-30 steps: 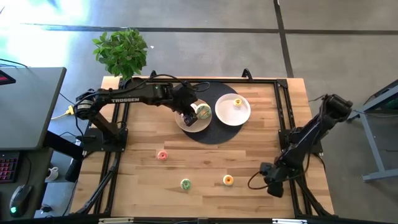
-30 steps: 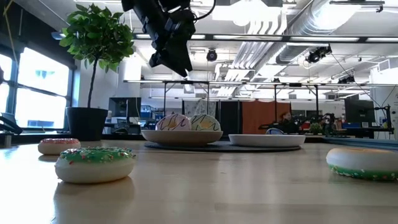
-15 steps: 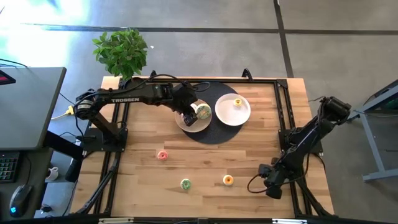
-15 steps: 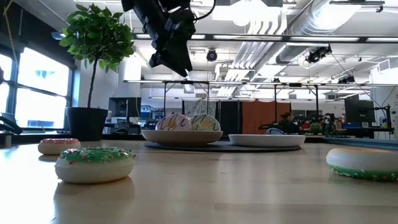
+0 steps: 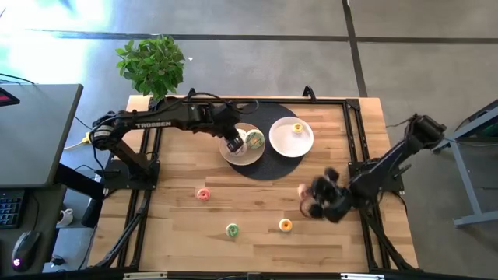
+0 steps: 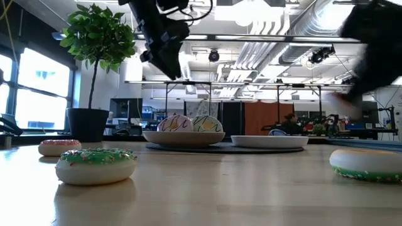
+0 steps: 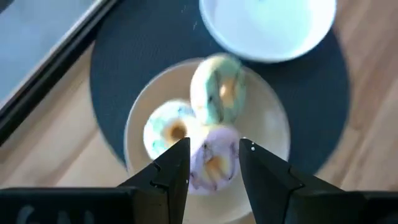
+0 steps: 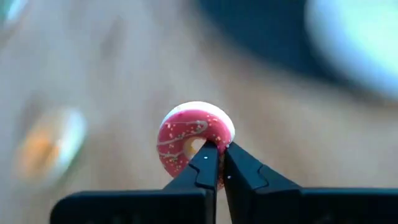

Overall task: Pick & Place donuts
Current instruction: Put the bottom small pink donut on the right white plate

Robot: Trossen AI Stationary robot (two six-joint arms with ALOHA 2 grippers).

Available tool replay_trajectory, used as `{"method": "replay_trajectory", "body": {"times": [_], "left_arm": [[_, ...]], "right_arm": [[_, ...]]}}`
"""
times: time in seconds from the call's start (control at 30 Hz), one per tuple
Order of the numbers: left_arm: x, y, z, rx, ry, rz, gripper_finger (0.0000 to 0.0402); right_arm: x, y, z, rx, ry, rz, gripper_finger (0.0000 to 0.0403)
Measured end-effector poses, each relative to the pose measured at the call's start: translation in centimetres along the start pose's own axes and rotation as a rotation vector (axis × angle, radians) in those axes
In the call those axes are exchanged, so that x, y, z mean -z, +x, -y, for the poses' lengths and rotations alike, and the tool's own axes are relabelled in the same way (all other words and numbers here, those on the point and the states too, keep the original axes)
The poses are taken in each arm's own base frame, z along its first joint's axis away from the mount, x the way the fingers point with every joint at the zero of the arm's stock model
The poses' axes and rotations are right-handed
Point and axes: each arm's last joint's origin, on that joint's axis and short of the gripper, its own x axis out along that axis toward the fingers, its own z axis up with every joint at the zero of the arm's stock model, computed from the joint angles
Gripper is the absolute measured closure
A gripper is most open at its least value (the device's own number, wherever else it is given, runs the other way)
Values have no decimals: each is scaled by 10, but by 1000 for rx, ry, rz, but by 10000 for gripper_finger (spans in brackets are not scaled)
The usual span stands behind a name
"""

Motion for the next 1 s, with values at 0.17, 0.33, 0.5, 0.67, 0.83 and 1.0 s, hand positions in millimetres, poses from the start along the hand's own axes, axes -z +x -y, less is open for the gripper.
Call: {"method": "replay_trajectory", "body": {"times": [0.17,0.33,0.5,0.67,0.83,1.0], "left_arm": [[0,-5,-1,0,39,7,266],[1,-3,-1,-2,92,5,266],[-1,4,1,-1,112,8,266],[-2,7,2,2,110,18,266],[-4,7,3,7,106,38,266],[-5,7,3,10,98,45,266]], "right_arm": [[-39,11,30,329,43,338,383],[-69,35,73,520,105,241,392],[-92,56,117,459,206,54,396],[-104,65,153,377,338,-2,388],[-102,72,173,397,405,-59,393],[-101,84,175,367,400,-86,388]]}}
